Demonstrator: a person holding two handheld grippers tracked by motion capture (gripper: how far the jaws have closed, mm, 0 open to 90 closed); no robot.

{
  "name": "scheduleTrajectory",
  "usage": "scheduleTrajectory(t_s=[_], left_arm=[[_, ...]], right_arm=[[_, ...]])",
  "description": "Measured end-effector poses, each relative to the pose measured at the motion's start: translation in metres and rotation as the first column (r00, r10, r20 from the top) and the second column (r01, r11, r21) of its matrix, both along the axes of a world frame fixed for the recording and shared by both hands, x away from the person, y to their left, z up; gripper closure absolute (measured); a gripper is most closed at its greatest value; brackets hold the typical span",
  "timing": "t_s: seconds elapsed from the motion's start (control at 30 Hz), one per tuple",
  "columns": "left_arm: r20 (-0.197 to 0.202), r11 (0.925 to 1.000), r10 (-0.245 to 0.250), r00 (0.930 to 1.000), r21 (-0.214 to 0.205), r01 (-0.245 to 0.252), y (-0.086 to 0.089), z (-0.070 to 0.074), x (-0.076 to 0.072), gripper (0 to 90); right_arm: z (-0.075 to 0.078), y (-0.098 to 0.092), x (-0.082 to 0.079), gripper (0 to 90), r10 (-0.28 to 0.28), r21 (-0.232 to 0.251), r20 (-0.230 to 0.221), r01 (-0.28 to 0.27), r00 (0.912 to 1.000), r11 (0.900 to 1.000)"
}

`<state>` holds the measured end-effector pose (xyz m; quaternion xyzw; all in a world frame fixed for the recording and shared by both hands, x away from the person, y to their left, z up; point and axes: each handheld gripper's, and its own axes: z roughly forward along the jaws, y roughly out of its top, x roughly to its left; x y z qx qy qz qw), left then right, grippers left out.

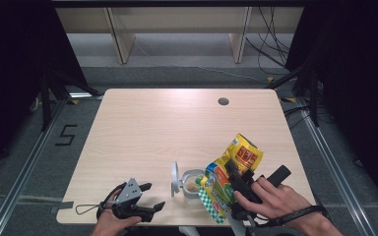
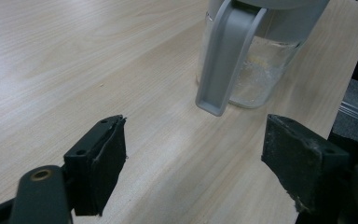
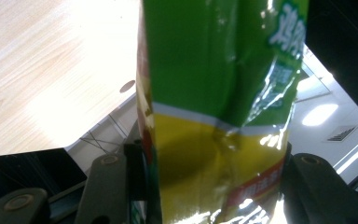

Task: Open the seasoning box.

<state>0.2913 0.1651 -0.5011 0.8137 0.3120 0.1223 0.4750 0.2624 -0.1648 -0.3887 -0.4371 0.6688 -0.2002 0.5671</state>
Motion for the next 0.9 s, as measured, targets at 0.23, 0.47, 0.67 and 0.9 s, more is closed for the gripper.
scheduleTrajectory(t_s=[0.23,0.47,0.67,0.9], left_arm=[[0.002,1.0,0.002,1.0,-0.001,-0.002,0.0005,-0.0001,0.0001,21.4],[0.0,1.0,0.001,1.0,0.002,-0.001,-0.0003,-0.0002,0.0,21.6],[0.002,0.9999,0.011,0.9999,-0.005,-0.011,0.0002,-0.0005,-0.0002,21.6],[0.018,0.9999,-0.012,0.9998,0.006,0.012,0.0003,0.0003,0.0005,21.6]], right_arm=[[0.0027,-0.0004,-0.0028,52.1,0.021,-0.004,0.017,-0.021,0.9996,0.9998],[0.0009,-0.0004,-0.0011,52.2,0.014,-0.005,0.007,-0.014,0.9999,0.9999],[0.0044,0.0012,-0.0009,52.2,0.025,-0.014,0.019,-0.025,0.9995,0.9996],[0.0028,0.0025,-0.0001,52.4,0.022,-0.031,0.015,-0.021,0.9997,0.9993]])
